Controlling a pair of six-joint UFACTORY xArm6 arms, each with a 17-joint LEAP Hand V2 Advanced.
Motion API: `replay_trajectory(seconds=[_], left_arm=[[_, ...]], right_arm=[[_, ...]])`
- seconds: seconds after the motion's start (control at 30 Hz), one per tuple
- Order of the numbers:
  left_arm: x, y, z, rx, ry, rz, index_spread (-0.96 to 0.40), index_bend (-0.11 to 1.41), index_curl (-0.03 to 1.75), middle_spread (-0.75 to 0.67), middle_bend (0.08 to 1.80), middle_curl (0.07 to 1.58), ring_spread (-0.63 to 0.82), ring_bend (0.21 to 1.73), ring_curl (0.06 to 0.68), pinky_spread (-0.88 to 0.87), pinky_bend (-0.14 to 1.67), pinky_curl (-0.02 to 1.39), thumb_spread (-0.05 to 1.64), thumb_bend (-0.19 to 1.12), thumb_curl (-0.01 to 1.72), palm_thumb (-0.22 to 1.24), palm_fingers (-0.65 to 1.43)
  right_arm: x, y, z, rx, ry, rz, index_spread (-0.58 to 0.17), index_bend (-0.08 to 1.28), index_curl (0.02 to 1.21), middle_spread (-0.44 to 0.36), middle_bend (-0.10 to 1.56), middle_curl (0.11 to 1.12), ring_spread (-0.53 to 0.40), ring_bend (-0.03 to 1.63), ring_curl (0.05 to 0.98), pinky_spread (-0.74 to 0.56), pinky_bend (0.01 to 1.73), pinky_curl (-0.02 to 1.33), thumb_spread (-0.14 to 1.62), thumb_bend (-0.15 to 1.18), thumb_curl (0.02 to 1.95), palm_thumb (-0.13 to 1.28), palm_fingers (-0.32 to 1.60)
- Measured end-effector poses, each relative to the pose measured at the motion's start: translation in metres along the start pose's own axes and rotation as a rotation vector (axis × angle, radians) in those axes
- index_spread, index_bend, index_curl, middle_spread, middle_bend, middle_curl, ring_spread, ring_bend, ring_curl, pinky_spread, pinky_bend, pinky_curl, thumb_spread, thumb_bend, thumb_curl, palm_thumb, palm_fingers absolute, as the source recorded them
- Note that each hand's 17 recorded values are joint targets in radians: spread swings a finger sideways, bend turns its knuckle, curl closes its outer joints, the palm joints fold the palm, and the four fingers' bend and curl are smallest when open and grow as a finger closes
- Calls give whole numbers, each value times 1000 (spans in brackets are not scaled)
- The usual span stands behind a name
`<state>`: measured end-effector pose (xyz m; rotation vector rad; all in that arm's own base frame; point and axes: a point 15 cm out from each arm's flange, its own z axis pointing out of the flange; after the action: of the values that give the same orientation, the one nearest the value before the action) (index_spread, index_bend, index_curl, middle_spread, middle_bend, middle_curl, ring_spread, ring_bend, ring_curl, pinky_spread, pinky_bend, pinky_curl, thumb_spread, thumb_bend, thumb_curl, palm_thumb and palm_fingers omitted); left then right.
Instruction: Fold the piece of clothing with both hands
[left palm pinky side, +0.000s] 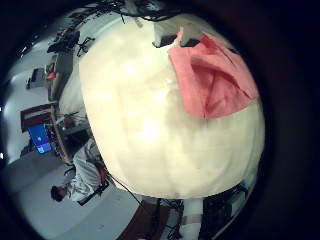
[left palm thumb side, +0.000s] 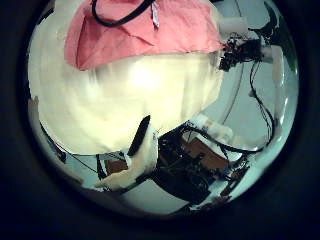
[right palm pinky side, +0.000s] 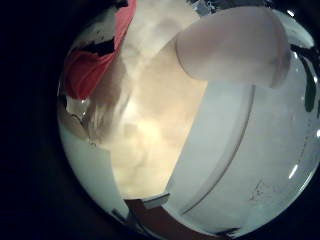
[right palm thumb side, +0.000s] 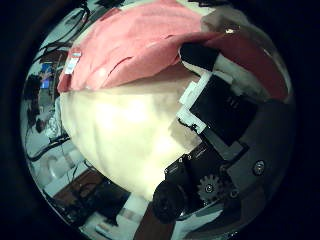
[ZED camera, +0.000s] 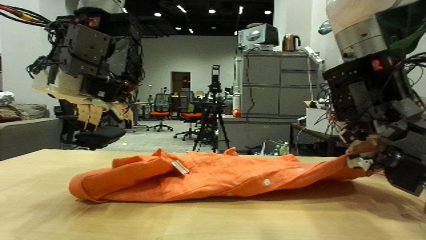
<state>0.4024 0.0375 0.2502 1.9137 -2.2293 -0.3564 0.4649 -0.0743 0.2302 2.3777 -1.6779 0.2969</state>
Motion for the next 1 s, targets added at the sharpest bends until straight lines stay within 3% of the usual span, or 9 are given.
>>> replay_trajectory(seconds=[0.33,0.77,1.0], left_arm=[[-8,5,-3,9,8,-14,38,173,321,287,187,295,507,419,220,501,279,313,1157,-19,292,359,18],[-23,25,6,0,31,-44,34,172,326,282,184,294,503,415,218,500,279,316,1158,-18,292,360,21],[-45,34,5,30,67,-85,43,169,325,275,189,297,498,416,219,500,275,316,1160,-19,291,361,25]], right_arm=[[1,-5,-75,162,44,3,-322,958,904,-154,1246,764,-219,1364,611,-301,1314,593,1056,-17,510,1047,1124],[-82,-71,-174,378,64,-176,-318,917,959,-149,1233,776,-224,1366,608,-314,1297,608,1082,-16,505,1010,1115],[-157,-104,-212,463,53,-320,-322,898,983,-149,1227,781,-225,1363,604,-318,1288,614,1086,-19,495,990,1120]])
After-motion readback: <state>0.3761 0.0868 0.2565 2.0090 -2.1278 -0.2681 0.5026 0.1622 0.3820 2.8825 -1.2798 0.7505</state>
